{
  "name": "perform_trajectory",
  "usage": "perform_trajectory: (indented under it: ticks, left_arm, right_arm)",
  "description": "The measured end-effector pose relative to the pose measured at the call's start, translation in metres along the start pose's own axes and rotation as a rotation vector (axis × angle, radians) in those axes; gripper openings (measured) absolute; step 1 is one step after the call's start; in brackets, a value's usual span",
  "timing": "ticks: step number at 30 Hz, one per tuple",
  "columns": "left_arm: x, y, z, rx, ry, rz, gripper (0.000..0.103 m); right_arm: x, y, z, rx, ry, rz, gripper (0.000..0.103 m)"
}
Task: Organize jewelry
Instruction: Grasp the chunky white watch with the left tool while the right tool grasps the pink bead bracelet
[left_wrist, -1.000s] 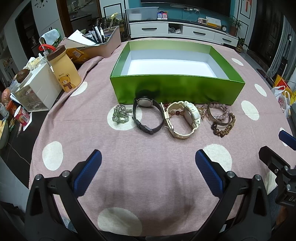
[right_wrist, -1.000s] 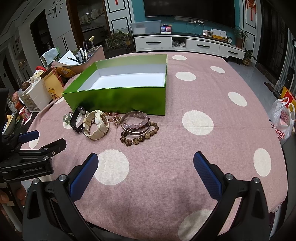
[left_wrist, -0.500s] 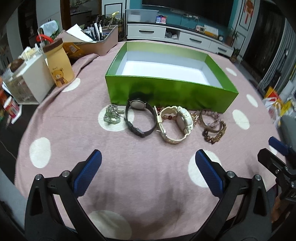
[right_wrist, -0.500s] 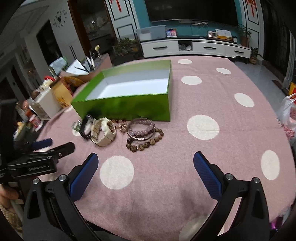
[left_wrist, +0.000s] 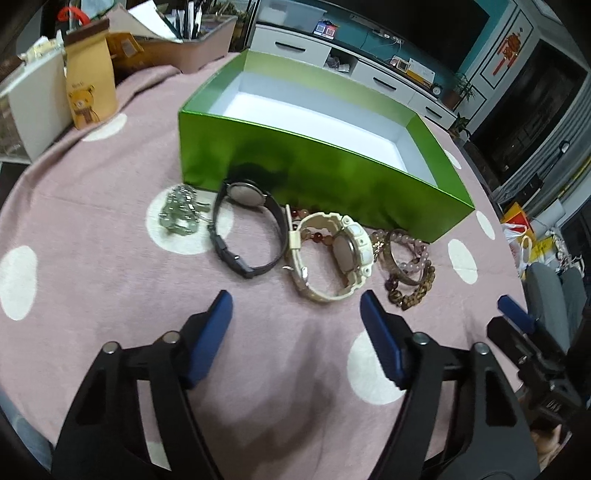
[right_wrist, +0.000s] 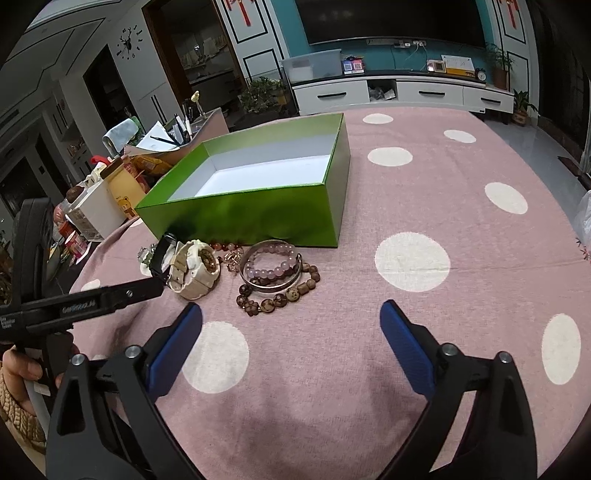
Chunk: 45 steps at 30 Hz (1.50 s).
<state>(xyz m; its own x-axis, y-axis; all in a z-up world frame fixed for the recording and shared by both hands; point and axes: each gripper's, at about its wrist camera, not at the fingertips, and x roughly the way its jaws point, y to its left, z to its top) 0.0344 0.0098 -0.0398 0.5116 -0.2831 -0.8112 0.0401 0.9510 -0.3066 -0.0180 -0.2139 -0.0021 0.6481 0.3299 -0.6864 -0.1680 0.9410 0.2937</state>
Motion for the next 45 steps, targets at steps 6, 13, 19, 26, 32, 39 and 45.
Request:
perform_trajectory:
  ticks: [6,13,19,26,32,39,45]
  left_arm:
    - [0.018,-0.002,0.008,-0.054,0.037,-0.023,0.048]
    - [0.034,-0.007,0.014,-0.07,0.069,-0.012,0.022]
    - [0.038,-0.01,0.019,-0.03,0.047,0.003,0.008]
    - [0.028,-0.011,0.018,0.016,0.016,0.009,0.008]
    - [0.009,0.001,0.015,0.015,-0.022,0.012,0.008]
    - [-0.004,0.005,0.013,0.034,-0.056,-0.005,0.008]
    - [-0.008,0.004,0.012,0.051,-0.07,-0.02,0.008]
  right_arm:
    - [0.011,0.0,0.0,-0.03,0.02,0.025,0.081]
    - [0.018,0.001,0.002,-0.054,0.03,0.047,0.073]
    - [0.022,-0.002,0.003,-0.048,0.045,0.053,0.07]
    - [0.026,0.001,0.005,-0.057,0.052,0.06,0.065]
    - [0.031,0.002,0.01,-0.049,0.061,0.065,0.056]
    - [0.055,0.006,0.026,-0.038,0.092,0.029,0.034]
    - [0.077,0.009,0.037,-0.053,0.112,-0.037,0.023]
